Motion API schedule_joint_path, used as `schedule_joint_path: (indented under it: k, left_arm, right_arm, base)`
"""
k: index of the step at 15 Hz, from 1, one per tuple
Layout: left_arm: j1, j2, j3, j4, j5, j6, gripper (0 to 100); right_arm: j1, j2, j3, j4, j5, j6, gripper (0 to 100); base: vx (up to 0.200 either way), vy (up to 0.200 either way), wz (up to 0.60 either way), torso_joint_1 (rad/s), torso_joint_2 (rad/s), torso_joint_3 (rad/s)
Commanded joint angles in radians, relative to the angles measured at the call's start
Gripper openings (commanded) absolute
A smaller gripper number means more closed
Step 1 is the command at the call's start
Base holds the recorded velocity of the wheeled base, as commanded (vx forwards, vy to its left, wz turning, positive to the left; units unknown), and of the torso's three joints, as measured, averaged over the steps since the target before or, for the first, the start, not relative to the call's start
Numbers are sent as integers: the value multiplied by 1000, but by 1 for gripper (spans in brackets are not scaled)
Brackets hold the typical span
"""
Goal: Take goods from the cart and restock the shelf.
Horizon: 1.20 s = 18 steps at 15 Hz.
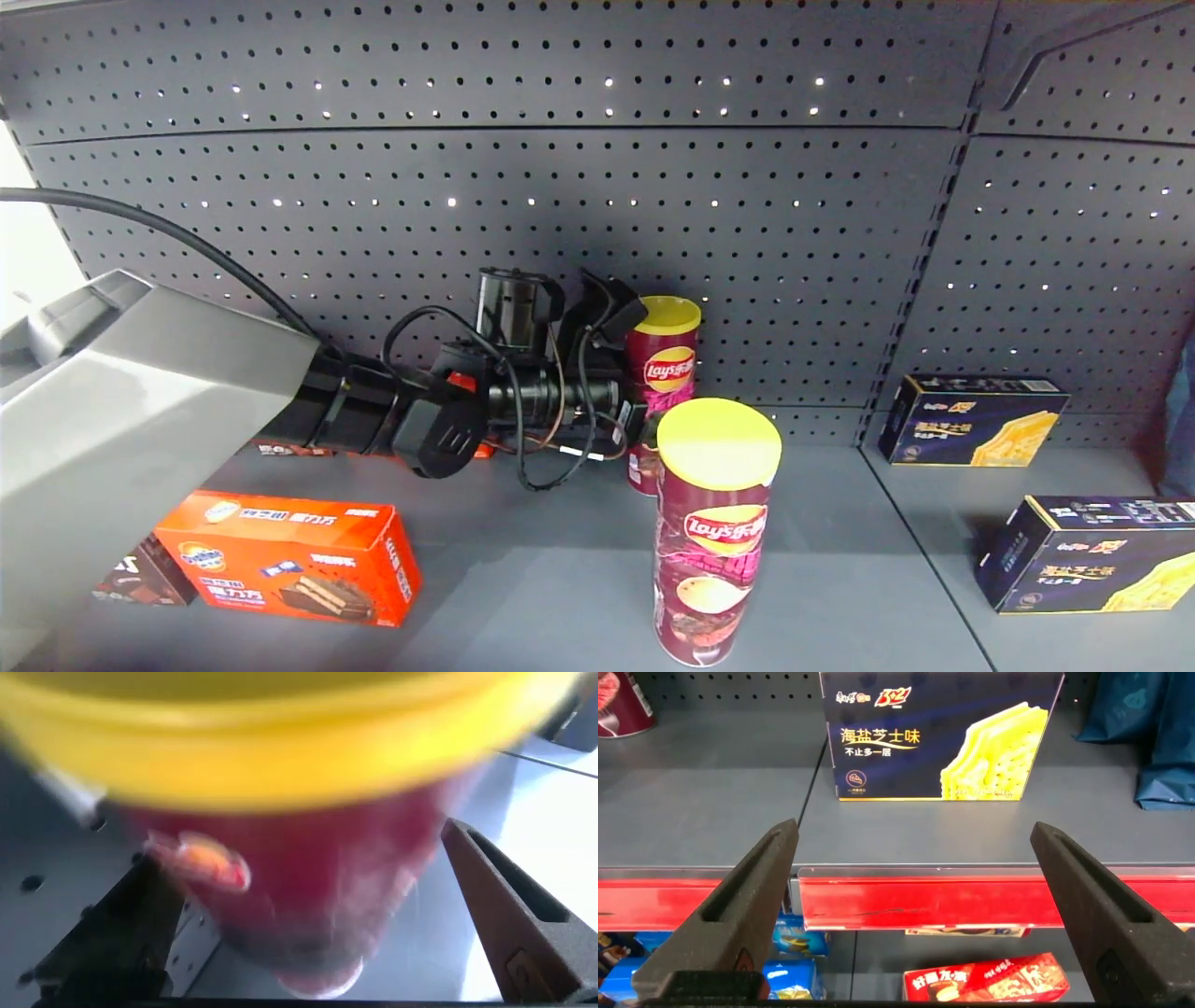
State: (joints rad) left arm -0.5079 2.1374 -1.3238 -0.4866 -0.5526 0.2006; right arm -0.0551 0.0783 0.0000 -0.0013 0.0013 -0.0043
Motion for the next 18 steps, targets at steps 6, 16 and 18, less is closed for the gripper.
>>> schedule_joint_path:
  k: [6, 16, 18]
  left_arm:
    - [40, -218, 296, -129, 40, -1, 100]
    - [32, -281, 414, -152, 497, 0, 100]
    - [25, -271, 414, -152, 502, 0, 100]
  right_arm:
    - [0, 1, 0, 0, 0, 0, 100]
    - [0, 1, 0, 0, 0, 0, 100]
    - [0, 1, 0, 0, 0, 0, 100]
  base:
    - [0, 0, 0, 0, 0, 0]
    - [0, 0, 0, 0, 0, 0]
    - [0, 0, 0, 0, 0, 0]
